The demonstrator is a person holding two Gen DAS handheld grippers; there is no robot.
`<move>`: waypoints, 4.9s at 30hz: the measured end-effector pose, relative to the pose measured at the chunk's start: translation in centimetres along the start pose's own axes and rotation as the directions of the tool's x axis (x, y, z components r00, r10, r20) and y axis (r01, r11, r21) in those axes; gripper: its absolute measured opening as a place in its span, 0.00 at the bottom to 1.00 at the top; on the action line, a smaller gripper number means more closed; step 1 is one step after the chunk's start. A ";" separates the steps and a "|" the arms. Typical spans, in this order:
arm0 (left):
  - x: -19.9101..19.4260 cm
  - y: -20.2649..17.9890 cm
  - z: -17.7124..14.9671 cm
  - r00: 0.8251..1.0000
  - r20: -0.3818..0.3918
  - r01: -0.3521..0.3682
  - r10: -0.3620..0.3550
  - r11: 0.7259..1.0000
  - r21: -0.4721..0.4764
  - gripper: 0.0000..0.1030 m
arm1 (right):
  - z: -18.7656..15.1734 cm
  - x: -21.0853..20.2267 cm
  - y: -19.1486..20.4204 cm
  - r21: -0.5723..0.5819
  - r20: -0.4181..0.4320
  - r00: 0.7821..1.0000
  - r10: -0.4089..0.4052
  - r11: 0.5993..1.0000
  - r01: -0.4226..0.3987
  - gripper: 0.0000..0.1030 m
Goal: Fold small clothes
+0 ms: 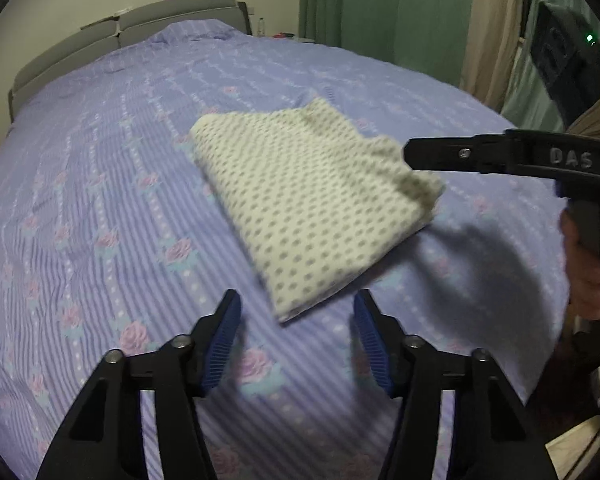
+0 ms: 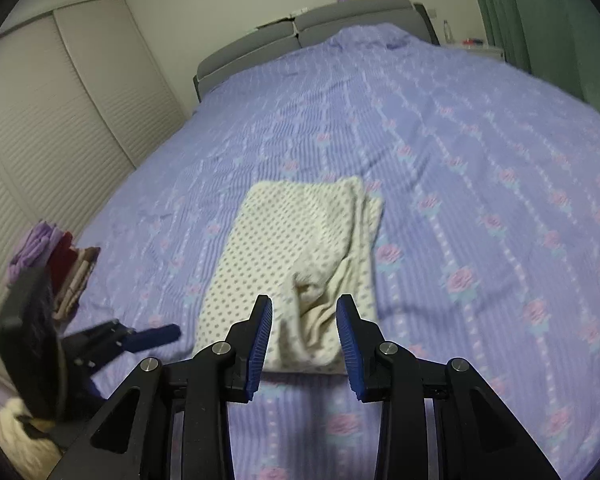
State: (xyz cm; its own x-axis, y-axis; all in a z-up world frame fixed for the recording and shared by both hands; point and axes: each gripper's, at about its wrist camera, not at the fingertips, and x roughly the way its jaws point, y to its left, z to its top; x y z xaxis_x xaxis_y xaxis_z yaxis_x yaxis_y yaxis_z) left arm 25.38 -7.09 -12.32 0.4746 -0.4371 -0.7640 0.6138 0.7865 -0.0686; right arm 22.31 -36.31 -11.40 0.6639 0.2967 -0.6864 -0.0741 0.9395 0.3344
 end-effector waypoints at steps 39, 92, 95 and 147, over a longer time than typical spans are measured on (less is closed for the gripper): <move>2.1 1.4 -0.9 1.000 0.023 -0.010 0.015 0.979 -0.206 0.48 | -2.7 1.6 -3.5 0.069 -0.003 1.000 -0.005 0.998 0.006 0.12; 1.0 0.5 1.9 0.993 0.086 0.086 -0.075 0.987 -0.137 0.45 | 4.2 0.8 -2.8 0.020 0.061 0.992 -0.107 0.994 0.106 0.40; 1.9 0.9 2.5 0.996 0.070 0.070 -0.061 0.987 -0.142 0.45 | 2.9 1.2 -2.4 0.032 0.019 0.997 -0.079 0.996 0.078 0.40; 1.7 3.4 4.8 0.997 0.070 0.040 -0.033 0.994 -0.103 0.46 | -5.7 3.9 -6.7 0.659 0.199 0.980 0.019 0.738 -0.149 0.56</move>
State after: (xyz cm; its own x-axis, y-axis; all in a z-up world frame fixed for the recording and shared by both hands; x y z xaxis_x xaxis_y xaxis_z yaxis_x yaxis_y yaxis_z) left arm 31.31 -7.27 -10.76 0.4974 -0.4919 -0.7146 0.5638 0.8093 -0.1646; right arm 21.16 -40.48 -20.02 0.7975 0.2746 -0.5373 0.3368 0.5362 0.7740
